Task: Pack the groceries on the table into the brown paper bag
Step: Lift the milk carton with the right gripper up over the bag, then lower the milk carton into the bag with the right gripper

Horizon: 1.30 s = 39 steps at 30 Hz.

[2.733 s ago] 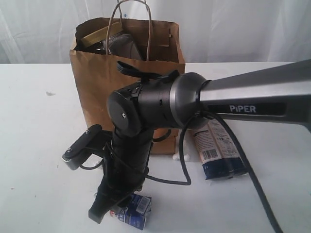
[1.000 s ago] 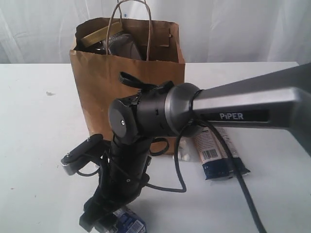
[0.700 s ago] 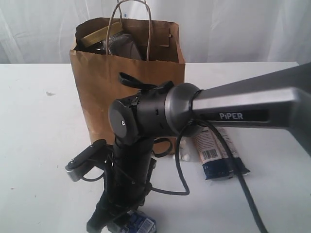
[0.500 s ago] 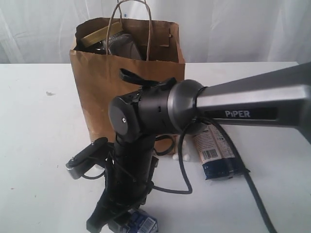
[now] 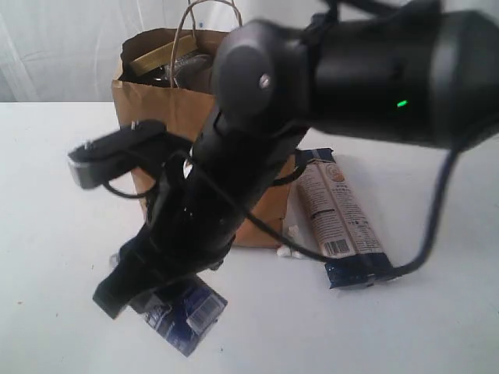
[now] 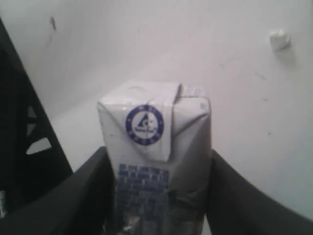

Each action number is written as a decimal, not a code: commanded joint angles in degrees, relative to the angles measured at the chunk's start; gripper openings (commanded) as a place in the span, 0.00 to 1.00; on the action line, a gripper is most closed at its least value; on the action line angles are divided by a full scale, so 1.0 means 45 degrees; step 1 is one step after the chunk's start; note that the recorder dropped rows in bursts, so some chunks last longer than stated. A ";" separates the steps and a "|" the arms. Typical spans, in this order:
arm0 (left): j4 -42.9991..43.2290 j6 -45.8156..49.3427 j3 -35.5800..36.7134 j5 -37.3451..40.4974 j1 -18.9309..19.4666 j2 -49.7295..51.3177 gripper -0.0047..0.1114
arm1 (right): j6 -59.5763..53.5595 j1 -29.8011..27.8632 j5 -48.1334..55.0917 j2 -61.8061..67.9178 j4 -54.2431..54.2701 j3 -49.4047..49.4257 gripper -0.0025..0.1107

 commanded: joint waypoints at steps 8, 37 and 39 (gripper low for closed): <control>-0.0046 0.0011 0.0061 -0.0050 -0.0024 -0.0057 0.04 | 0.0438 0.0008 -0.2029 -0.5110 -0.3260 0.0053 0.02; -0.0046 0.0011 0.0061 -0.0050 -0.0024 -0.0057 0.04 | 2.1390 -0.2772 -0.8978 -0.3668 -2.0488 0.0053 0.02; -0.0046 0.0011 0.0061 -0.0050 -0.0024 -0.0057 0.04 | 2.2285 -0.3408 -1.0149 -0.3271 -2.0151 0.0053 0.02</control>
